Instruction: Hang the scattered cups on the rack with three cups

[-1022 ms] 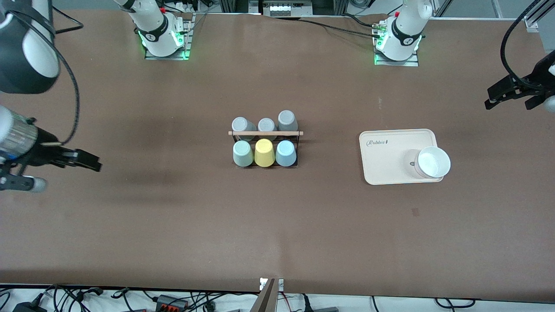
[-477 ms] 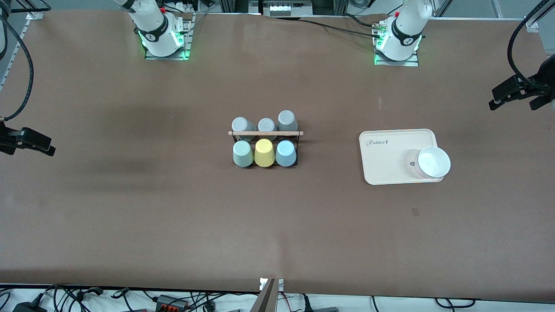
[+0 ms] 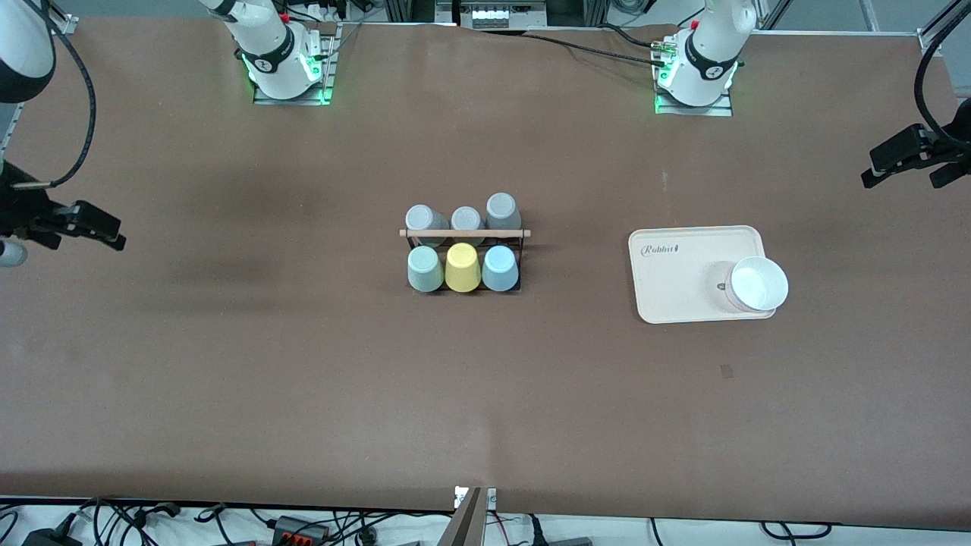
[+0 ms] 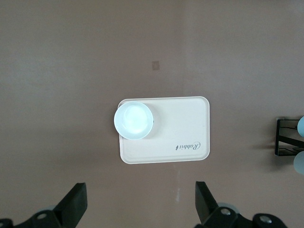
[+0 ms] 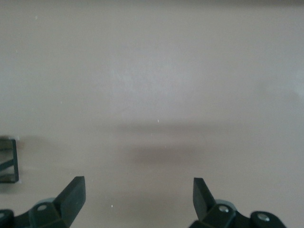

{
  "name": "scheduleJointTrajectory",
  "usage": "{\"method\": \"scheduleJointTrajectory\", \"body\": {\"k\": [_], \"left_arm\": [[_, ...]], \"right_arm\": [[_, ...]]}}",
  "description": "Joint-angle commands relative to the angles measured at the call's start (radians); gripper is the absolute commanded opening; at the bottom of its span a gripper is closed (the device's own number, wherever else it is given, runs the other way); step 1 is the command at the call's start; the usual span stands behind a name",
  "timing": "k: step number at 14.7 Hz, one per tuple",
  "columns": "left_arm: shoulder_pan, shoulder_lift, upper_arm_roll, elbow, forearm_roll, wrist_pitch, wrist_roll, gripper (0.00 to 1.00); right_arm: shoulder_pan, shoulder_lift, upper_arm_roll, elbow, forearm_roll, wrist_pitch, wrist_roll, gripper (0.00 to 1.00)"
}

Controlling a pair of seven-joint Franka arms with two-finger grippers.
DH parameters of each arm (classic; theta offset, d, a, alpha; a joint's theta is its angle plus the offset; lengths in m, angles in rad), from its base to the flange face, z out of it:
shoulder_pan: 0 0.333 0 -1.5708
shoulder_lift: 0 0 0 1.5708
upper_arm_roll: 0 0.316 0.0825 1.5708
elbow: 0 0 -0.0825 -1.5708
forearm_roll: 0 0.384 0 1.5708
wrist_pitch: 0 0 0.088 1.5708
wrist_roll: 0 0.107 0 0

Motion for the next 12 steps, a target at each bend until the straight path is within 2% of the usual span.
{"method": "scheduleJointTrajectory", "body": {"k": [1, 12], "left_arm": [[0.008, -0.025, -0.013, -0.021, -0.010, -0.004, 0.025, 1.00], [0.003, -0.028, -0.025, -0.024, 0.018, 0.000, 0.010, 1.00]], "right_arm": [[-0.003, -0.084, 0.000, -0.115, -0.007, 0.027, -0.007, 1.00], [-0.002, -0.085, 0.000, -0.090, 0.006, -0.049, -0.019, 1.00]]}}
